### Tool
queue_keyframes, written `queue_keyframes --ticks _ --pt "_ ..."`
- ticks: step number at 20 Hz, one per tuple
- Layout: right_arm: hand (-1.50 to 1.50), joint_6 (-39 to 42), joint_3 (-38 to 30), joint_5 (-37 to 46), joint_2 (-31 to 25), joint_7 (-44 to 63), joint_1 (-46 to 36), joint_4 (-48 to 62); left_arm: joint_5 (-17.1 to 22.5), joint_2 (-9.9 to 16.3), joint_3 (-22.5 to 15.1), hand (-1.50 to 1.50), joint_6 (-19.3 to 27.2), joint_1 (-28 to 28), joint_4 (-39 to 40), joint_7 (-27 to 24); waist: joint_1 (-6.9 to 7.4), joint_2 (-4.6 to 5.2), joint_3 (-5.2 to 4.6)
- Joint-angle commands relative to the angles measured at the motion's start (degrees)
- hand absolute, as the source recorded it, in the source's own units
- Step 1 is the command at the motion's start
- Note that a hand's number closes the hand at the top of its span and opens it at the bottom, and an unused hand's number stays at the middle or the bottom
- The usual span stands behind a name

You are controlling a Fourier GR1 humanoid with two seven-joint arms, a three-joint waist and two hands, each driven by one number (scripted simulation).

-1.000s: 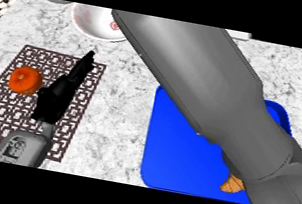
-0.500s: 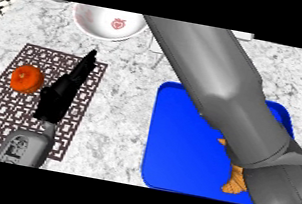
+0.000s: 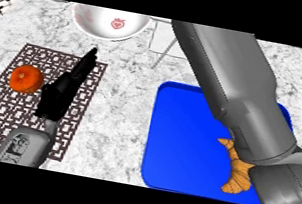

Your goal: Pick the cupcake from the tray and place it in the tiered shelf

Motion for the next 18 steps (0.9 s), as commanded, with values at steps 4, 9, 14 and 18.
queue_keyframes --ticks 4,9,14,18 --pt "1.50 -7.44 -4.34 -2.52 0.27 -4.22 -0.88 3.62 0.55 -0.11 0.56 0.00 -0.72 0.93 0.62 -1.38 -0.08 -0.20 -0.02" --pt "-1.50 -3.80 -3.93 7.29 -4.83 9.16 -0.25 11.37 -1.21 -0.86 -1.32 0.00 0.42 2.82 -1.81 -1.06 -0.39 -0.52 -0.07" --pt "-1.50 -6.29 -3.55 11.00 -1.40 14.32 3.27 10.10 -0.37 -0.28 0.66 0.00 -0.12 0.82 1.34 -0.37 -0.83 -0.37 -0.03" --pt "-1.50 -8.00 -7.02 6.91 -2.79 9.12 4.47 5.11 -1.52 -0.34 -0.12 0.00 0.32 2.40 0.13 -2.12 -0.99 -0.53 0.02"
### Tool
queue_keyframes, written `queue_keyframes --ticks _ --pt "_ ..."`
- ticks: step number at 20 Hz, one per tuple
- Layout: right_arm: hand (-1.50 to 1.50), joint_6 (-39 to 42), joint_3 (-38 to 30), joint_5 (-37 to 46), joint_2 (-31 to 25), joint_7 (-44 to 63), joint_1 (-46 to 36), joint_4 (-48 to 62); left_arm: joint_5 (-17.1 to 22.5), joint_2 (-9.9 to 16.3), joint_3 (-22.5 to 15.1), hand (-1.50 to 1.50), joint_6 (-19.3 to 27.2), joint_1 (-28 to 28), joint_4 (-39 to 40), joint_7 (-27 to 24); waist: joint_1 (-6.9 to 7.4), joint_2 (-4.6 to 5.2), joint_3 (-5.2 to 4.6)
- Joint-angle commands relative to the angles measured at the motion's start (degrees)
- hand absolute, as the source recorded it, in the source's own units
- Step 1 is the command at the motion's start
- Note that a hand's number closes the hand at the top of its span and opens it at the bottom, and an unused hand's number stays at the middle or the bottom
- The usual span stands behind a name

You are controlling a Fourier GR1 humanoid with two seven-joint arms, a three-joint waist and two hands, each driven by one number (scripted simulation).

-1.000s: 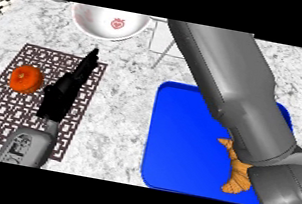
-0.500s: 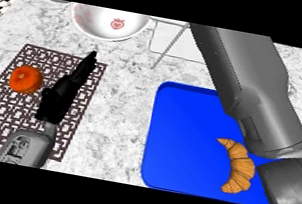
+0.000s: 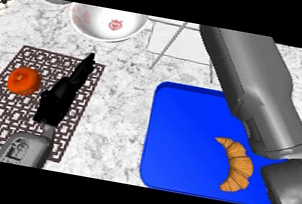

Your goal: Pick the cupcake from the tray and place it in the tiered shelf

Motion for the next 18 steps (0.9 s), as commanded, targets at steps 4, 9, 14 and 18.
queue_keyframes --ticks 4,9,14,18 --pt "-1.50 -5.63 -3.35 -1.73 2.17 3.69 0.79 -5.80 0.74 0.47 1.59 0.00 -0.71 -3.64 2.08 1.23 -0.34 0.16 0.12" --pt "-1.50 -2.61 -5.91 -10.50 -0.33 -6.39 1.59 -9.69 0.95 0.96 1.15 0.00 -1.41 -2.00 -2.27 4.46 -0.03 0.11 0.15" --pt "-1.50 -6.28 -6.03 -8.63 1.05 -2.55 1.91 -14.21 -0.29 -0.11 0.25 0.00 -0.24 -0.80 -2.82 3.63 -0.47 -0.07 0.14" --pt "-1.50 -7.27 -8.72 -8.20 -0.58 0.78 0.17 -22.14 -0.51 0.70 0.17 0.00 -0.32 1.83 -5.13 4.77 -1.02 -0.58 0.20"
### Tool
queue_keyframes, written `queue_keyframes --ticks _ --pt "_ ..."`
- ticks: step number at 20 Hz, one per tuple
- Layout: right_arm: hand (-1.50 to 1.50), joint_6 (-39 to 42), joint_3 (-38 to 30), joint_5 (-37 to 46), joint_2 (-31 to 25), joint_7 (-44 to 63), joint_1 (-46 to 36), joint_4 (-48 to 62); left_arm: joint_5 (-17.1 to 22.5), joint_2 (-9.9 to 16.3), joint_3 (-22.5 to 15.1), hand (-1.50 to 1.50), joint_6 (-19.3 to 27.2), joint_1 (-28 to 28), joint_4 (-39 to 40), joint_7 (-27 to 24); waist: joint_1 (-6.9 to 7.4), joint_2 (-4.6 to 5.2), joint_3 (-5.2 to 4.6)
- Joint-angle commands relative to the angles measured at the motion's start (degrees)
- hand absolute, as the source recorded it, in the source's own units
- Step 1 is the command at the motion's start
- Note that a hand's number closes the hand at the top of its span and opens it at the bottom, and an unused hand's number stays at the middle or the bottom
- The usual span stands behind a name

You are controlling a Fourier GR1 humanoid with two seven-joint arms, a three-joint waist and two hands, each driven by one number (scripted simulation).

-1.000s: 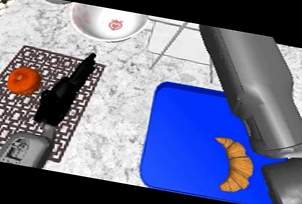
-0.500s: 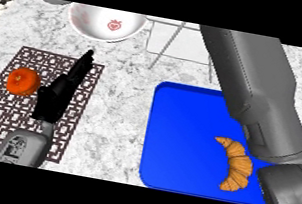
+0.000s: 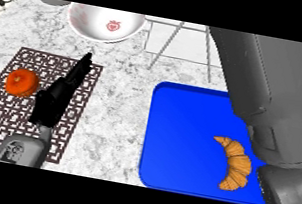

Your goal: Pick the cupcake from the tray and place it in the tiered shelf

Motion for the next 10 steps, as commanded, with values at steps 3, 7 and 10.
queue_keyframes --ticks 3,7,10 --pt "-1.50 -1.43 -2.98 3.12 -2.13 7.19 1.40 -11.37 0.77 1.27 1.68 0.00 -0.91 0.68 1.88 -1.41 -1.36 -0.33 0.00" --pt "-1.50 7.33 -5.88 4.33 -3.53 12.49 3.84 -21.86 0.90 0.11 0.96 0.00 -0.11 3.08 -0.84 0.00 -2.52 -1.19 0.05" --pt "-1.50 15.36 -7.40 1.27 -3.28 13.60 9.00 -28.61 0.47 1.52 2.45 0.00 0.13 3.06 0.60 -1.76 -3.88 -1.47 0.08"
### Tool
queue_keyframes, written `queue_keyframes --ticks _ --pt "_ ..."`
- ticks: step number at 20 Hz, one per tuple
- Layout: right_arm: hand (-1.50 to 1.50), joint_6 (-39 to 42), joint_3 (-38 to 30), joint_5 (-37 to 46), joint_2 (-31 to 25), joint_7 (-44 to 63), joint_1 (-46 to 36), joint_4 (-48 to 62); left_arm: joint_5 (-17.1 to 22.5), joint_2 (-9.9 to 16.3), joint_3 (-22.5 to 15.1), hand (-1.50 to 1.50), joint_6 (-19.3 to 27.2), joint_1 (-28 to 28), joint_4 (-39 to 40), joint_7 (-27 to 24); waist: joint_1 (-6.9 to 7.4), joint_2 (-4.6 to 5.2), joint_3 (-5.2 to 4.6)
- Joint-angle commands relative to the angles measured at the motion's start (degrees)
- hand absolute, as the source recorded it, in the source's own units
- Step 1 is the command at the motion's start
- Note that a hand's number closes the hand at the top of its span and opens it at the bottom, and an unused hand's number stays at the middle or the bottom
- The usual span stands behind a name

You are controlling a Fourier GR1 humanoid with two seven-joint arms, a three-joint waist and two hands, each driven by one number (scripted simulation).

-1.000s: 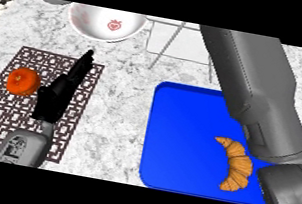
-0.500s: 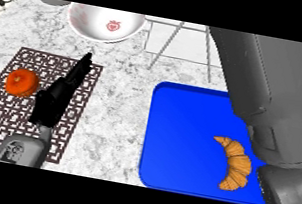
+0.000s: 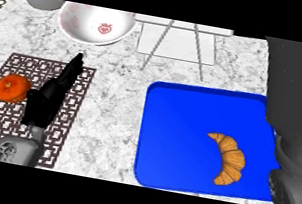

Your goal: Pick the cupcake from the tray and place it in the tiered shelf

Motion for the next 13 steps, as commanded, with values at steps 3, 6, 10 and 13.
queue_keyframes --ticks 3,6,10,13 --pt "-1.50 16.31 -1.80 -2.06 -0.82 7.72 7.76 -15.29 0.14 1.01 1.49 0.00 0.37 1.32 -0.08 -0.38 -2.04 -0.73 0.05" --pt "-1.50 22.12 -1.39 -5.93 -1.58 6.40 13.02 -22.67 0.42 -0.30 1.41 0.00 1.18 0.58 0.23 0.79 -3.17 -0.87 0.07" --pt "-1.50 30.55 -1.13 -9.81 -3.08 5.66 19.40 -32.30 0.26 1.12 2.08 0.00 0.80 2.02 -0.59 0.22 -3.58 -1.17 0.08" --pt "-1.50 34.87 -2.49 -14.41 -4.56 4.59 25.78 -42.72 0.43 0.49 1.95 0.00 1.34 1.39 -1.93 1.93 -3.65 -1.07 0.13"
